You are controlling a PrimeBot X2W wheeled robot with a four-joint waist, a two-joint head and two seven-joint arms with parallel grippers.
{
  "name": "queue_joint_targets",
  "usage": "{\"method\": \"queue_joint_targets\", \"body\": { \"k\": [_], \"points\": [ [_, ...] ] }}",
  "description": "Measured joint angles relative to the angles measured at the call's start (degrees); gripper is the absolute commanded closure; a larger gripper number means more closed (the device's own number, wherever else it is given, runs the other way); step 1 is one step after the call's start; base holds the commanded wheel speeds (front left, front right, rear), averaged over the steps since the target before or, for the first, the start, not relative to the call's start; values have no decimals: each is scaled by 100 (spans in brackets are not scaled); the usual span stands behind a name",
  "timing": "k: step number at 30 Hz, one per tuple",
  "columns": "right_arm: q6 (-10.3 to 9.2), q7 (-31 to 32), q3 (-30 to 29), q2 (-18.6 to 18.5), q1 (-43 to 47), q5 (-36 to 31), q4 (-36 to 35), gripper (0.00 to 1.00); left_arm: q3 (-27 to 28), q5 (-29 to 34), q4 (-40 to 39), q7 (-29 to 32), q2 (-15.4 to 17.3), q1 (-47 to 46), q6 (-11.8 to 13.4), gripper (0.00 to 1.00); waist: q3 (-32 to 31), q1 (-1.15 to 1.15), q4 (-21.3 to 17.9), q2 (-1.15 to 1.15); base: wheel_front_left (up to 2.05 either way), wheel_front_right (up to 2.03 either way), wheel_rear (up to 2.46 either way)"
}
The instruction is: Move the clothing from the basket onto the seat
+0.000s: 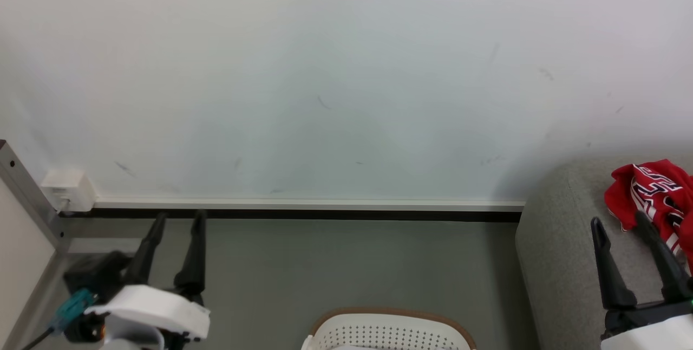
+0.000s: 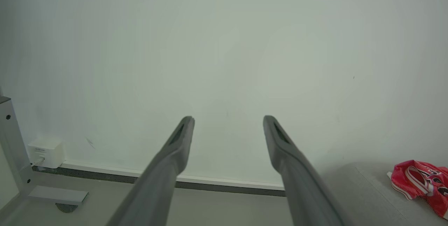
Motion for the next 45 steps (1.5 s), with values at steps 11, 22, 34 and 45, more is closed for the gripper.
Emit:
{"method": "queue_joint_targets", "body": {
  "k": [11, 22, 34, 45],
  "points": [
    [0, -208, -100, 533, 276, -161, 398, 0, 978, 528, 69, 0, -564, 767, -461, 0, 27, 0, 102, 0, 0, 0, 0],
    [0, -212, -196, 627, 274, -369, 372, 0, 1393, 1201, 272, 0, -920, 789, -734, 0, 33, 0, 128, 0, 0, 0, 0],
    [0, -214, -134, 553, 85, -378, 658, 0, 1627, 1566, 458, 0, -1118, 782, -933, 0, 38, 1, -7, 0, 0, 0, 0],
    [0, -212, -2, 490, -64, -288, 906, 100, 1763, 1800, 570, 0, -1244, 747, -1033, 100, 73, 1, -6, 0, 0, 0, 0]
  ]
}}
